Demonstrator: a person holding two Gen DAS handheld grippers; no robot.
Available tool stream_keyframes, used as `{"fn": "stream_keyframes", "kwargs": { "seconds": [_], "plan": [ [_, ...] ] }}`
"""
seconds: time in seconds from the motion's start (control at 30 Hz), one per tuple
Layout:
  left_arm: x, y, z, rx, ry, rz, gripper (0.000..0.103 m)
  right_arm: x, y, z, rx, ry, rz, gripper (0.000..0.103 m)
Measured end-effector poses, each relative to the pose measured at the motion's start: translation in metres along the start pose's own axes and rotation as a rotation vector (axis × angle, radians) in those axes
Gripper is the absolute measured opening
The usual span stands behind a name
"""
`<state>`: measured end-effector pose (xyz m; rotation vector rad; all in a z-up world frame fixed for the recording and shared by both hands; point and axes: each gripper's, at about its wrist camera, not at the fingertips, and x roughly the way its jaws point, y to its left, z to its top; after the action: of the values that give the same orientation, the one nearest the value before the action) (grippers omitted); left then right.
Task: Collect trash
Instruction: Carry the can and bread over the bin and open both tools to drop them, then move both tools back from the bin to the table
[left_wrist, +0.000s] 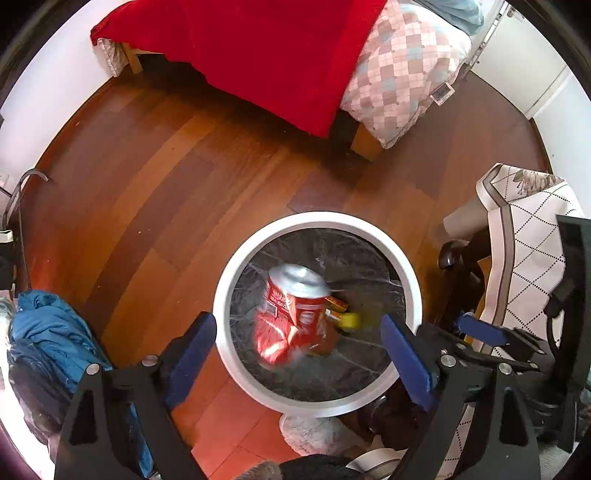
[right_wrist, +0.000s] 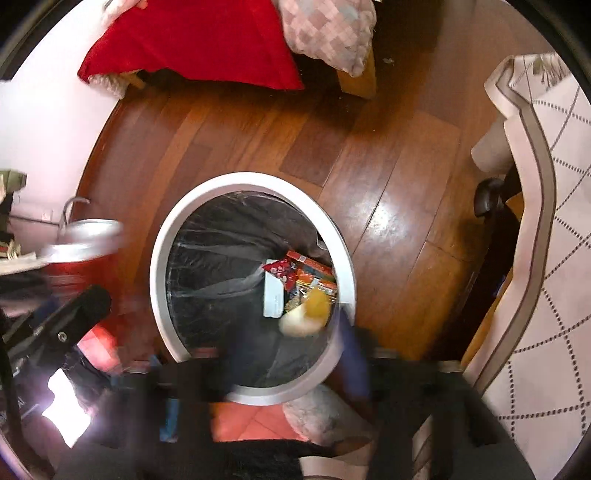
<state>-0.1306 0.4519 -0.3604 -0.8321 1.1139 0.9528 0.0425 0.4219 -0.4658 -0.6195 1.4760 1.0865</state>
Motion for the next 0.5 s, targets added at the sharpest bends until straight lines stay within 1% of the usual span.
{"fn": "stream_keyframes", "kwargs": {
  "seconds": [0.03,0.07,0.1,0.13,0.2,0.27,0.5],
  "plan": [
    [-0.003,0.001,-0.002,-0.003,-0.003,0.003,0.102,-0.003,0.002,-0.002,-0.015,-0.003,-0.01,0.072],
    [-0.006,0.003,-0.004,-0.006,-0.011,0.003,0.102,-0.006,0.004,-0.003,-0.035,-0.007,-0.023,0.073],
    [-0.01,0.005,-0.006,-0.01,-0.015,0.008,0.102,-0.011,0.006,-0.006,-0.054,-0.014,-0.042,0.079],
    [-0.012,0.007,-0.007,-0.014,-0.021,0.012,0.102,-0.016,0.007,-0.009,-0.07,-0.021,-0.052,0.091],
    [-0.02,0.011,-0.01,-0.021,-0.036,0.021,0.102,-0.026,0.011,-0.014,-0.097,-0.035,-0.083,0.103],
    [-0.027,0.015,-0.013,-0.028,-0.046,0.024,0.102,-0.036,0.012,-0.017,-0.115,-0.049,-0.125,0.103],
    [-0.049,0.025,-0.026,-0.036,-0.063,0.036,0.102,-0.064,0.02,-0.031,-0.139,-0.083,-0.123,0.103]
  ]
}}
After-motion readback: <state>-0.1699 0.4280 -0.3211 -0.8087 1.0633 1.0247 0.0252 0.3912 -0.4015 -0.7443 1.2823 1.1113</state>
